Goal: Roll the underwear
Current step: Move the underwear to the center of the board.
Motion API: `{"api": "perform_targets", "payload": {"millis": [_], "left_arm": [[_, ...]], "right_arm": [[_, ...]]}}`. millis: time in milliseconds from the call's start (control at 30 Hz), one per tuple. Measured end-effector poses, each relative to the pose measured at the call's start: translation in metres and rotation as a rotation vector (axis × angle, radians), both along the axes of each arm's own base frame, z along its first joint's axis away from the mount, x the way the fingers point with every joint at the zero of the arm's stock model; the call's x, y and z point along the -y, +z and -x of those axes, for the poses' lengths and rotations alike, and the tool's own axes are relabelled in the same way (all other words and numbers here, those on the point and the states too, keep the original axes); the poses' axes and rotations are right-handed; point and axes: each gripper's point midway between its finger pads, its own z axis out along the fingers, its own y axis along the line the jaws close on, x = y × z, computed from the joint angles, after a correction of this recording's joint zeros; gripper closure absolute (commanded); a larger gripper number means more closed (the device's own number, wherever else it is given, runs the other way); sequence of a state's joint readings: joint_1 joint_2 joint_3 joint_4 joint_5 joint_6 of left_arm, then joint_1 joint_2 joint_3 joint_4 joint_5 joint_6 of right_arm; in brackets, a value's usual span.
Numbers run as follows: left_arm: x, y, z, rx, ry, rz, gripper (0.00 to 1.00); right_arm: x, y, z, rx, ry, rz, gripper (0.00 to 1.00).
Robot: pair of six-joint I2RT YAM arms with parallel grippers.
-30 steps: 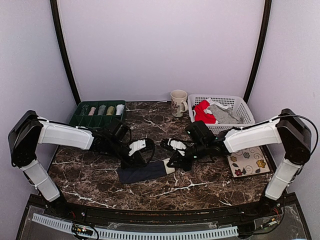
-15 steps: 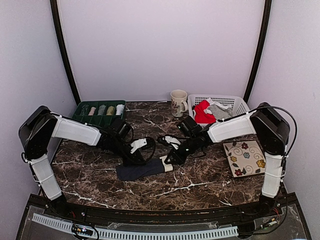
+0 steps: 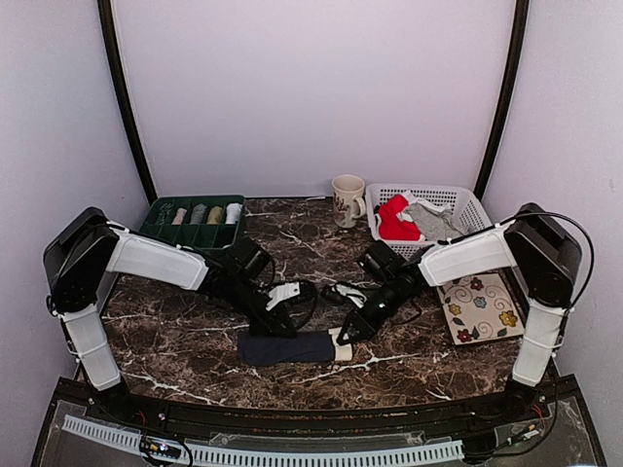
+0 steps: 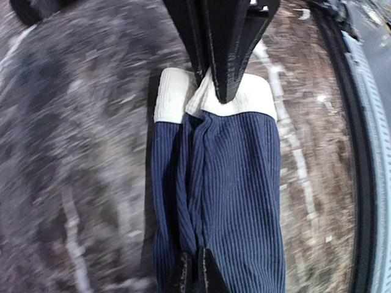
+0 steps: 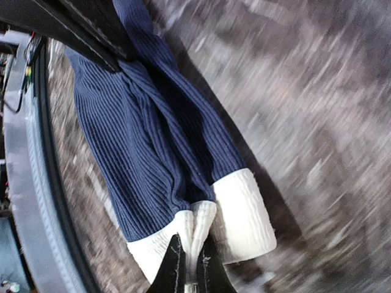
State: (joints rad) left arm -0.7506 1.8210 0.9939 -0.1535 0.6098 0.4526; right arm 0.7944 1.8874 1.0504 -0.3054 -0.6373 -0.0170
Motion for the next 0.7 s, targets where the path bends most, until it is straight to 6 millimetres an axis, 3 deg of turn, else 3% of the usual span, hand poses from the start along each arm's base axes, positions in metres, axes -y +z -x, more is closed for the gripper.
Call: {"api": "perform_targets", "payload": {"millis": [133, 233, 500, 700], "left_arm": [[0.016, 0.01, 0.032, -0.039, -0.075, 0.032, 1.0], [0.018, 0.019, 0.046, -0.065, -0.094, 0.05, 1.0], [0.014, 0.022, 0.048, -0.09, -0.086, 0.045, 1.0], [0.006, 0.015, 0.037, -0.105, -0.049, 0.027, 1.0]], "right_arm": [[0.015, 0.004, 0.045, -0.079, 0.027, 0.046, 1.0], [0.017, 0.011, 0.065, -0.118, 0.04, 0.061, 1.0], [0.009, 0.027, 0.057, -0.139, 0.026, 0.075, 1.0], [0.006, 0.031, 0.045, -0.171, 0.006, 0.08, 1.0]]}}
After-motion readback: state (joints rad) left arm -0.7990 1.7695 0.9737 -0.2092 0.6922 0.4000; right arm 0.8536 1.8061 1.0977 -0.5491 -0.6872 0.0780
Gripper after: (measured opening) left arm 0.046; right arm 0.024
